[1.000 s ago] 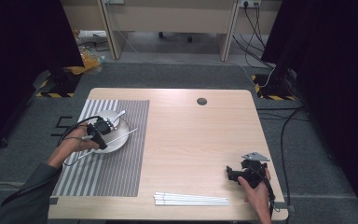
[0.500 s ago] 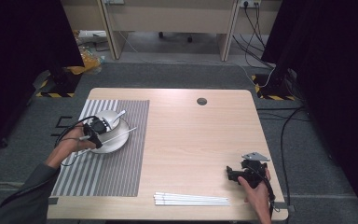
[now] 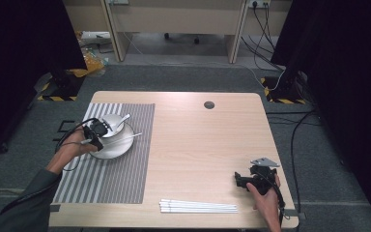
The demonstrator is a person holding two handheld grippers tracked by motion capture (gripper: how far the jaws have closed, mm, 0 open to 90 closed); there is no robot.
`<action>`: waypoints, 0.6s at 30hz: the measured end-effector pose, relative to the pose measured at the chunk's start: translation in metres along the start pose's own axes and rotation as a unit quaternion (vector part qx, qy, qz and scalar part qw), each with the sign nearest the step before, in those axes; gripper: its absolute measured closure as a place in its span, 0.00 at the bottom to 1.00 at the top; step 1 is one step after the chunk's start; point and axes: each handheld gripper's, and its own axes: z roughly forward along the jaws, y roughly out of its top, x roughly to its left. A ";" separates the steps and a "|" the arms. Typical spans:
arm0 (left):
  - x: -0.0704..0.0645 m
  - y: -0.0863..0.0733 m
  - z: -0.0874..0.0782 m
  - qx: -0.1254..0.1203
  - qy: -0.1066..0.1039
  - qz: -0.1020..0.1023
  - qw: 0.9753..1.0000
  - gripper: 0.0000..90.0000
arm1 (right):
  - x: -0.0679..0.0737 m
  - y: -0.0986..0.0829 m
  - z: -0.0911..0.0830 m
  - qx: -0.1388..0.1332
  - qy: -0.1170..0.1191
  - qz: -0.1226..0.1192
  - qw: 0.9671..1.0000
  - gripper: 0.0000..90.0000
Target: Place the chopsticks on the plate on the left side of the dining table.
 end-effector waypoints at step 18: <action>0.003 0.000 0.000 -0.004 0.006 -0.008 1.000 0.70 | 0.000 0.000 0.000 0.000 0.000 0.000 1.000 0.00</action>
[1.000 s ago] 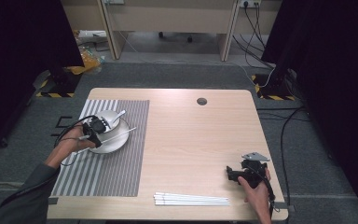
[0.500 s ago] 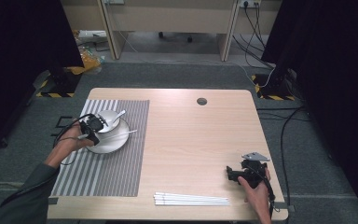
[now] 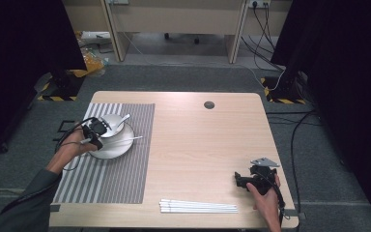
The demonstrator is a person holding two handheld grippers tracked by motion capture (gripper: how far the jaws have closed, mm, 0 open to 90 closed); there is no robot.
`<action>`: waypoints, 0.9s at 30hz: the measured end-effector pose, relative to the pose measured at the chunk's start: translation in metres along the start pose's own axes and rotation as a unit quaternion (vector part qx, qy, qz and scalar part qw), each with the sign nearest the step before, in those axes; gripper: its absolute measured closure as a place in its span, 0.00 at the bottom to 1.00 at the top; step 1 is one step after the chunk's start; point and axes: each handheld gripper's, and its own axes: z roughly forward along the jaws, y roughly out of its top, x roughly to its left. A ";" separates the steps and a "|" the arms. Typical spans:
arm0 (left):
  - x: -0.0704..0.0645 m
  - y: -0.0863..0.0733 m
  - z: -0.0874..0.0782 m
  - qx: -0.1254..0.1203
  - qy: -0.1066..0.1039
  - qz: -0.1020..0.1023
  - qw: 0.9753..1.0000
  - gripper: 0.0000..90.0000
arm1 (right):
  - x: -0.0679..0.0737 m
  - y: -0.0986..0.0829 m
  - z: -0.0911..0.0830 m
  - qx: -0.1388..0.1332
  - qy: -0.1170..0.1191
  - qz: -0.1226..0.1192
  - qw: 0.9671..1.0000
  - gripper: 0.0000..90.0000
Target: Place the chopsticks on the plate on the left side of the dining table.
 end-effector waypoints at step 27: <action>-0.024 -0.002 -0.021 -0.040 -0.044 -0.001 0.998 0.60 | 0.000 0.000 0.000 0.000 0.000 0.000 1.000 0.00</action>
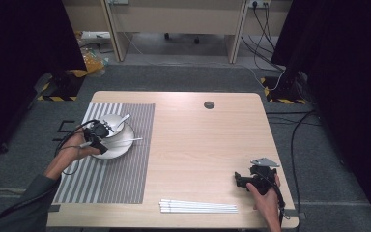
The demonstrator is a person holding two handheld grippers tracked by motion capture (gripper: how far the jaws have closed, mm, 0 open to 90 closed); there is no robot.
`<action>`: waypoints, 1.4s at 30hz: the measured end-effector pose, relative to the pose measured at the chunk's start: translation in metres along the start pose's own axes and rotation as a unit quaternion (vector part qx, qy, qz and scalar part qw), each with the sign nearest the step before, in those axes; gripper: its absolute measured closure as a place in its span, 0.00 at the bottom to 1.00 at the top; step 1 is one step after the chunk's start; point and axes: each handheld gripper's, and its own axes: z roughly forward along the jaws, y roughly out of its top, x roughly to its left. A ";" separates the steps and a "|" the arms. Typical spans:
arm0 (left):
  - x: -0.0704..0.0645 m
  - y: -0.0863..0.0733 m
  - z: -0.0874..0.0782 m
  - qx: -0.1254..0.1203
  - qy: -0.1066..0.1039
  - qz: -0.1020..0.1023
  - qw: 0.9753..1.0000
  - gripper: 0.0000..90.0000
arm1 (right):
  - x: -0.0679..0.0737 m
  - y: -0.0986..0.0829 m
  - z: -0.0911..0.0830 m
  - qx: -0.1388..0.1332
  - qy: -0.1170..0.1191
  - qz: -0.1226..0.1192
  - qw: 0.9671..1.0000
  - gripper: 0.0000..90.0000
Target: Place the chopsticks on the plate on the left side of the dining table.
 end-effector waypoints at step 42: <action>-0.121 0.052 -0.029 -0.111 -0.127 0.140 0.976 0.56 | 0.000 0.000 0.000 0.000 0.000 0.000 1.000 0.00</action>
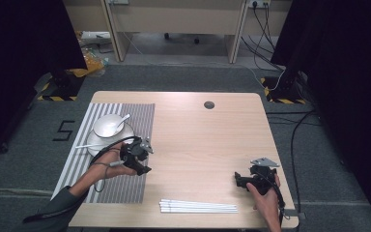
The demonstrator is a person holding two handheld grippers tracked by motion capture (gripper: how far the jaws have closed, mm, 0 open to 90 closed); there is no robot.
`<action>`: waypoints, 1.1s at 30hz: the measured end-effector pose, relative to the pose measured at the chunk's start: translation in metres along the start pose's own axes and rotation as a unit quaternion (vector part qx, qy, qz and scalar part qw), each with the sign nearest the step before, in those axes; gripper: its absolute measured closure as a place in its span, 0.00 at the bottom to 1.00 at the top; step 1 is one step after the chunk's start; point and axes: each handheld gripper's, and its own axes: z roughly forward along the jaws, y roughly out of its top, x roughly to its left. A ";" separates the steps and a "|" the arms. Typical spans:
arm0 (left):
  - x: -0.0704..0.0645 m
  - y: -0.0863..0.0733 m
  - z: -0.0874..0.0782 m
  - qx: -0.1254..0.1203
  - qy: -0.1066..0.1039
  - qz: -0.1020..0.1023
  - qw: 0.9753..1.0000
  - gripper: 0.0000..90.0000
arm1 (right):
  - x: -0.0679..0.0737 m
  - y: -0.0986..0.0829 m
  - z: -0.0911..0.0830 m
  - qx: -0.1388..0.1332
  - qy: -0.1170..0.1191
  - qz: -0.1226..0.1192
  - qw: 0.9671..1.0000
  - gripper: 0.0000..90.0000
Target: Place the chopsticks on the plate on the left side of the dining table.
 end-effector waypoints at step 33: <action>-0.072 0.039 0.055 0.022 -0.103 0.094 0.990 0.63 | 0.000 0.000 0.000 0.000 0.000 0.000 1.000 0.01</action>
